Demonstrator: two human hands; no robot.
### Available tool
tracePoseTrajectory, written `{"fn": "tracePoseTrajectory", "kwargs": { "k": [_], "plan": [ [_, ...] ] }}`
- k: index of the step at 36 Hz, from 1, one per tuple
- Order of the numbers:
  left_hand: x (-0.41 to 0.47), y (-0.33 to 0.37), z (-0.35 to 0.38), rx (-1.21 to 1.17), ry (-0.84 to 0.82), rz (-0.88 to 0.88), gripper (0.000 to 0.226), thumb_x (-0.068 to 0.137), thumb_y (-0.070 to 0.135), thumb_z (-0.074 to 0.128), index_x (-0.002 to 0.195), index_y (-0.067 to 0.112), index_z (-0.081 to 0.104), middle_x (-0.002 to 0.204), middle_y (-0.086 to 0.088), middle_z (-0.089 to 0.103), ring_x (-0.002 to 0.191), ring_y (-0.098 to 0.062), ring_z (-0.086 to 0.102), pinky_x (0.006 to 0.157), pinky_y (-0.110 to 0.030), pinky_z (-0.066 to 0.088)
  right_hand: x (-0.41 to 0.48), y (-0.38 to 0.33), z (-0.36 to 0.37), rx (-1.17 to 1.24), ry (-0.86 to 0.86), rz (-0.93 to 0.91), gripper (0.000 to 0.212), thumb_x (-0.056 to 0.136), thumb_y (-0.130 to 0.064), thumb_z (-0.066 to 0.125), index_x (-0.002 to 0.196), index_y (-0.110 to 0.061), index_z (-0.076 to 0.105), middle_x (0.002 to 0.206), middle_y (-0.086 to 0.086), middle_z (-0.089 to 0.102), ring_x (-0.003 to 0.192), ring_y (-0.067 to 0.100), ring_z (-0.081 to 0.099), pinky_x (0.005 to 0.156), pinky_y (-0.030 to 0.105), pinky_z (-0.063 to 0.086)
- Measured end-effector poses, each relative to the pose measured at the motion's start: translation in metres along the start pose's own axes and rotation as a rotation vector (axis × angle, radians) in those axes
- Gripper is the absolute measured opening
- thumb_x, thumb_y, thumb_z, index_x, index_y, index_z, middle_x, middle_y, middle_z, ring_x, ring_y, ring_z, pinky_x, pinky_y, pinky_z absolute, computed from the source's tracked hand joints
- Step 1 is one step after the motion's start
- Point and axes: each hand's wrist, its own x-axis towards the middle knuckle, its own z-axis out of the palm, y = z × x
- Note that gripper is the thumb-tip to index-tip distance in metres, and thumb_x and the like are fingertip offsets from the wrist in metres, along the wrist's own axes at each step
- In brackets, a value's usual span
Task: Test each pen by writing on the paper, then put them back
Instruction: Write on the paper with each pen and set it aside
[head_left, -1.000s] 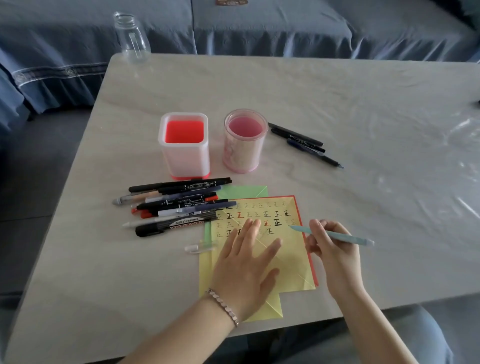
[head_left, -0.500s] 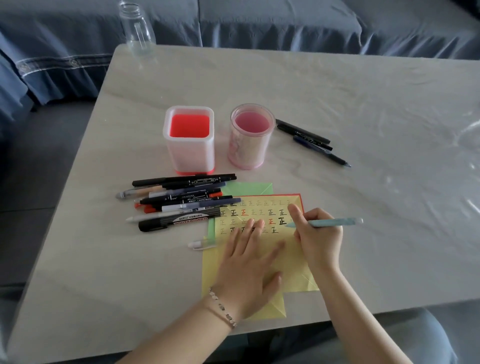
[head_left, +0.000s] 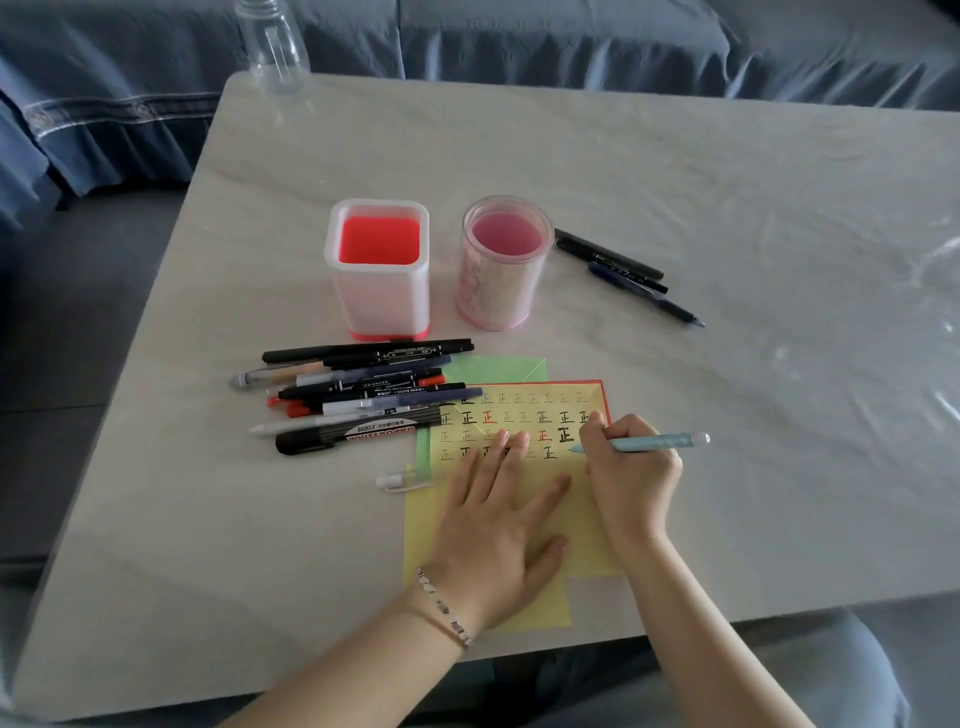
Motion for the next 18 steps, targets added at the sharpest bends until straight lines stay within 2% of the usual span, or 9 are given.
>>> {"fn": "tracePoseTrajectory", "kwargs": {
  "k": [6, 10, 14, 18],
  "plan": [
    [-0.0002, 0.0000, -0.0018, 0.007, 0.001, 0.000, 0.049, 0.088, 0.053, 0.034, 0.129, 0.032, 0.050, 0.142, -0.019, 0.038, 0.135, -0.035, 0.030, 0.105, -0.047, 0.018, 0.0009, -0.0018, 0.0003, -0.010, 0.028, -0.024, 0.039, 0.082, -0.022, 0.065, 0.052, -0.005, 0.048, 0.042, 0.001, 0.045, 0.042, 0.009, 0.043, 0.042, 0.016, 0.031],
    [-0.0001, 0.0006, -0.0024, 0.002, -0.004, 0.000, 0.049, 0.088, 0.053, 0.034, 0.129, 0.032, 0.051, 0.142, -0.019, 0.038, 0.135, -0.034, 0.030, 0.105, -0.047, 0.018, 0.0012, -0.0022, 0.0009, -0.027, 0.030, -0.048, 0.043, 0.078, -0.031, 0.071, 0.052, -0.005, 0.050, 0.042, 0.002, 0.050, 0.044, 0.012, 0.045, 0.046, 0.017, 0.035],
    [0.0001, 0.0003, -0.0031, -0.004, -0.007, 0.005, 0.049, 0.087, 0.053, 0.034, 0.128, 0.032, 0.052, 0.142, -0.019, 0.039, 0.134, -0.035, 0.031, 0.104, -0.048, 0.018, 0.0012, -0.0023, 0.0018, -0.022, 0.016, -0.045, 0.045, 0.075, -0.035, 0.073, 0.049, -0.010, 0.046, 0.040, -0.005, 0.050, 0.038, 0.006, 0.045, 0.046, 0.017, 0.036],
    [-0.0001, 0.0004, -0.0026, -0.004, -0.012, 0.001, 0.050, 0.088, 0.053, 0.033, 0.129, 0.032, 0.051, 0.143, -0.019, 0.037, 0.135, -0.035, 0.029, 0.105, -0.048, 0.017, 0.0014, -0.0010, 0.0025, -0.053, 0.015, -0.059, 0.045, 0.077, -0.033, 0.071, 0.049, -0.010, 0.045, 0.043, 0.005, 0.053, 0.040, 0.012, 0.043, 0.048, 0.024, 0.038]
  ]
}}
